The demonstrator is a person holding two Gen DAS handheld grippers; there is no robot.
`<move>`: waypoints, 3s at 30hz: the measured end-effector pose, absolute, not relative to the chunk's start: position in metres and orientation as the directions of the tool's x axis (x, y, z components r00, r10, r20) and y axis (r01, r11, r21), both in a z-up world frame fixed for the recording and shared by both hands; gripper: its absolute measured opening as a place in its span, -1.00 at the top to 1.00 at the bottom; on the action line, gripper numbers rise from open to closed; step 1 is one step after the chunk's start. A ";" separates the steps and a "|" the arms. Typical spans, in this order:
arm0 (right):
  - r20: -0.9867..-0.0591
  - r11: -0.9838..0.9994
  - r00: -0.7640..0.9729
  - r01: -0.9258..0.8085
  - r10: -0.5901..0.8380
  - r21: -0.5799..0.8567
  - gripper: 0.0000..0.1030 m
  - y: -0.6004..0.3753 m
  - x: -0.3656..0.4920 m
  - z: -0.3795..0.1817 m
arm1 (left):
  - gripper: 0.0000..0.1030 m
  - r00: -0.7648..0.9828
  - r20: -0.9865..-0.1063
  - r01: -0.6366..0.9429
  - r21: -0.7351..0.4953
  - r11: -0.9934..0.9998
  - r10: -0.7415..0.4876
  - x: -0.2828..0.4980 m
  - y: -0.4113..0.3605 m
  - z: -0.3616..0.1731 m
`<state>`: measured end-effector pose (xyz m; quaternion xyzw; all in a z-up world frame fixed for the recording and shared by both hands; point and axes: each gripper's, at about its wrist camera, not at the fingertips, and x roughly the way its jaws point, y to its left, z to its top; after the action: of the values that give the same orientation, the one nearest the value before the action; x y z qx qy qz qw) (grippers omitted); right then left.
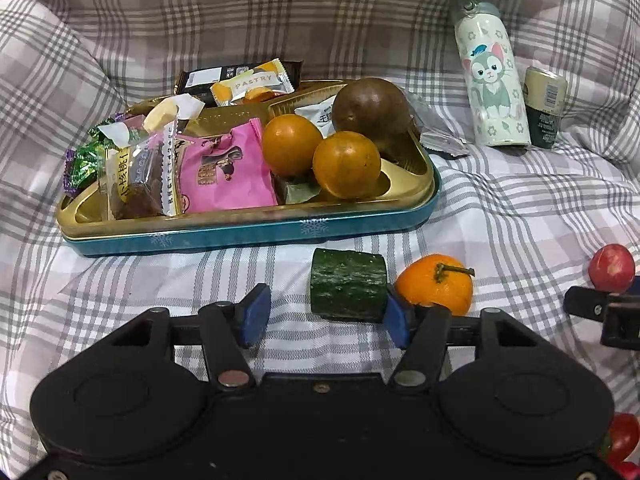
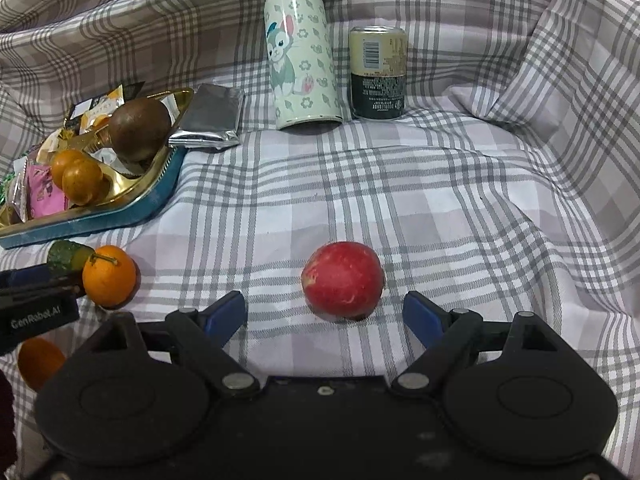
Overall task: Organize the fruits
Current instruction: 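Close the left gripper on the cucumber while the right gripper closes on the apple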
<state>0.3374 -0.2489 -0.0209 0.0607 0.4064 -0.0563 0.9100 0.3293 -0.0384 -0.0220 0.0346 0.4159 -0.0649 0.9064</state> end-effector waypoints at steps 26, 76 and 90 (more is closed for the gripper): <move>-0.704 0.989 0.706 0.143 -0.079 0.033 -0.74 -0.245 0.336 -0.024 | -0.11 0.680 -0.724 0.176 0.012 0.984 -0.113 0.326 -0.042 -0.017; -0.631 0.984 0.765 0.180 -0.129 0.017 0.08 -0.247 0.338 -0.027 | -0.08 0.687 -0.717 0.130 -0.039 0.991 -0.118 0.328 -0.036 -0.023; -0.658 0.991 0.747 0.137 -0.097 0.010 -0.02 -0.248 0.342 -0.025 | -0.03 0.679 -0.720 0.126 -0.079 0.989 -0.144 0.334 -0.032 -0.023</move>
<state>0.3419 -0.2477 -0.0255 0.0286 0.3504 -0.0626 0.9341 0.3338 -0.0321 -0.0227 -0.0112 0.3939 -0.0737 0.9161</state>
